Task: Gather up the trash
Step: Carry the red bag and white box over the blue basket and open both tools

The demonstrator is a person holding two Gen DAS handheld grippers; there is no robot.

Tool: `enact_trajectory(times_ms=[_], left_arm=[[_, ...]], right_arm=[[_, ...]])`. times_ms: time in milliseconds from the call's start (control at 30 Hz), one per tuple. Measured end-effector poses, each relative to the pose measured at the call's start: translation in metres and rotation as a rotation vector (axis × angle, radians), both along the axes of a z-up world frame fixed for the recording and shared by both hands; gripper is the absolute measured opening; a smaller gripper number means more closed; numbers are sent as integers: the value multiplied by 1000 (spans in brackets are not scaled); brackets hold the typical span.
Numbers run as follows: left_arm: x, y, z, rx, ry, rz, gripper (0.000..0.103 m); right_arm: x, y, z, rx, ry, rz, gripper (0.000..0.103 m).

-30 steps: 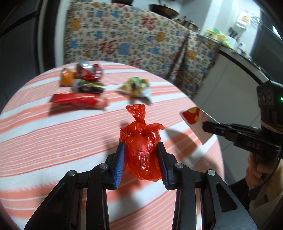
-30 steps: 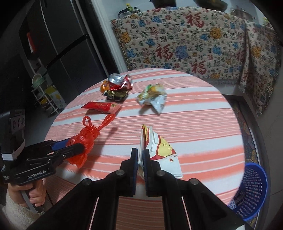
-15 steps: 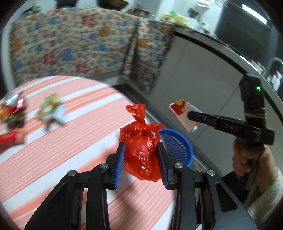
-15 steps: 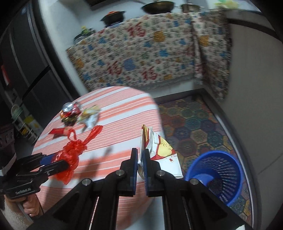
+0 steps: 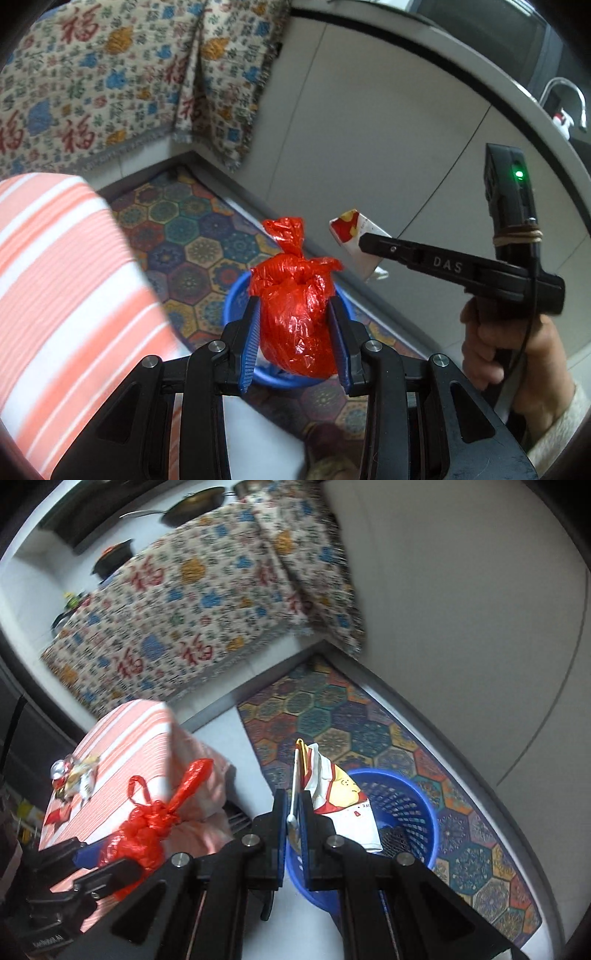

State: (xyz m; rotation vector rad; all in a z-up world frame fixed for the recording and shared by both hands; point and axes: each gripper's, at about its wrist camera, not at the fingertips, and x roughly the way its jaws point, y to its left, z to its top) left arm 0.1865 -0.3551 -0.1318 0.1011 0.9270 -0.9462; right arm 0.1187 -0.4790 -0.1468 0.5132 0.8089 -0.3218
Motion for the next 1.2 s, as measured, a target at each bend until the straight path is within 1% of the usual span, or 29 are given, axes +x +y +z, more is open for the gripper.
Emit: enact_trajectory(times_ms=[100,233,300,467,533,567,600,633,667,700,733,767,800,933,1033,1067,1133,1200], left_arm=[[6,-24,-15,11,14,-4,35],[12,-43,-32,18,31,-6,35],[11,-46,-39,18,37,-9,35],[15,-65,-56,42,35,-29,36],[18,-74,-63,53,23,-39,38],[19,-78,-66,62,19,-39,42],[19,-81,-69,73,15,-36,52],[20,-84,-73,81,18,-39,58],[20,-86,-75,84,20,-40,65],[21,-87,-77,85,19,-36,69],[21,-88,-78,86,20,-32,70],[22,-87,-77,85,22,-28,73],[22,-85,-76,81,23,-23,75],[23,-77,-60,61,-3,0,77],[21,-59,-37,27,-24,27,78],[17,-47,-24,12,-42,41,80],[13,-27,-8,2,-75,68,84],[6,-2,8,11,-120,102,90]], right_arm=[[-3,-16,-11,21,-1,-37,6],[1,-31,-23,19,11,-58,6],[3,-38,-28,19,28,-69,6],[2,-53,-39,31,47,-93,6],[3,-58,-43,41,49,-107,8],[2,-60,-45,48,48,-113,10],[3,-62,-47,59,47,-122,12],[3,-65,-49,73,44,-129,13],[4,-67,-51,83,45,-139,21],[4,-68,-51,81,46,-146,34],[4,-68,-51,77,46,-153,38],[4,-68,-49,72,42,-160,41],[3,-68,-48,70,35,-164,41],[-1,-66,-36,27,11,-177,41],[-1,-56,-21,-52,-13,-173,42],[-1,-53,-17,-72,-22,-167,42],[1,-43,-7,-123,-37,-154,44],[4,-29,4,-177,-56,-137,51]])
